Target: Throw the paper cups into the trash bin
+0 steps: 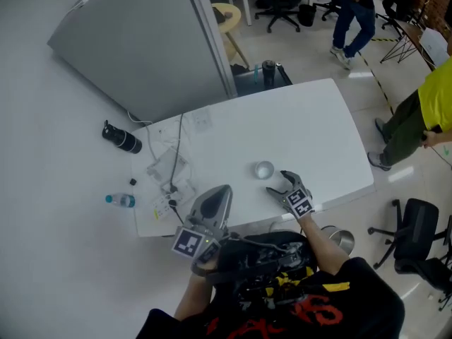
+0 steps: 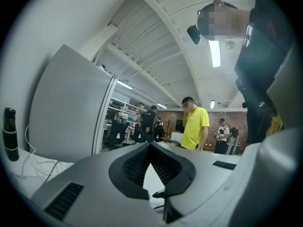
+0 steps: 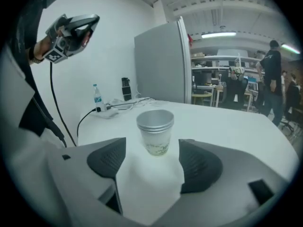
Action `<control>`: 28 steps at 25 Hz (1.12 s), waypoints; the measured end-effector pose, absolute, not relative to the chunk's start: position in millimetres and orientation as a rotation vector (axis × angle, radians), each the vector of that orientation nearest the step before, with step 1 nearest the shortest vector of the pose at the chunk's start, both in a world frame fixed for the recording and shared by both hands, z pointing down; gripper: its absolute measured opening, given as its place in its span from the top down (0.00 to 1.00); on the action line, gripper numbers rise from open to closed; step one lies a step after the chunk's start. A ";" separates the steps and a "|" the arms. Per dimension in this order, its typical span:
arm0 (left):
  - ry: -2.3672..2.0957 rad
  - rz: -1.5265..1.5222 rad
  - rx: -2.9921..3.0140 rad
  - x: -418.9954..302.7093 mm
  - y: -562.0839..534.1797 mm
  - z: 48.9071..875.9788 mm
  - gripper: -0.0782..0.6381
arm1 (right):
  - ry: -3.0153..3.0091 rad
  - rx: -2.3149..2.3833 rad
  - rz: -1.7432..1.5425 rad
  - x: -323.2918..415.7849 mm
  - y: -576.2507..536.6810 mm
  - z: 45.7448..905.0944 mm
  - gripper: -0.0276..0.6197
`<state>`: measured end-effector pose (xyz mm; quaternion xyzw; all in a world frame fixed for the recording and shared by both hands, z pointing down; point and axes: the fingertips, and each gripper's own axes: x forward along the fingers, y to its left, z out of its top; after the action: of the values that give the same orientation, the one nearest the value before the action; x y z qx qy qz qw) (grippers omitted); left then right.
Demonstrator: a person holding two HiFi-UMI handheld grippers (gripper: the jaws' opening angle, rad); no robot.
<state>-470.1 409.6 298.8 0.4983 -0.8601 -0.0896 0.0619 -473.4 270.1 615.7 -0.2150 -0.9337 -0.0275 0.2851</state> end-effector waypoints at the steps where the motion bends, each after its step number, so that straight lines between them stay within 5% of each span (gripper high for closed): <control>1: -2.607 -0.256 1.486 -470.6 413.9 299.8 0.87 | -2.485 -0.572 -0.067 -481.2 272.7 625.5 0.40; 13: -2.648 -0.235 1.324 -477.8 448.4 308.3 0.87 | -2.448 -0.579 -0.100 -541.4 289.7 640.5 0.45; 28: -2.575 -0.284 1.534 -498.5 416.0 301.5 0.87 | -2.871 -0.562 -0.046 -519.0 295.0 341.3 0.46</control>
<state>-498.5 416.0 301.5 0.5084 -0.8535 -0.0942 0.0652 -519.0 295.0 341.3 -0.1909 -0.9756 -0.0155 0.1077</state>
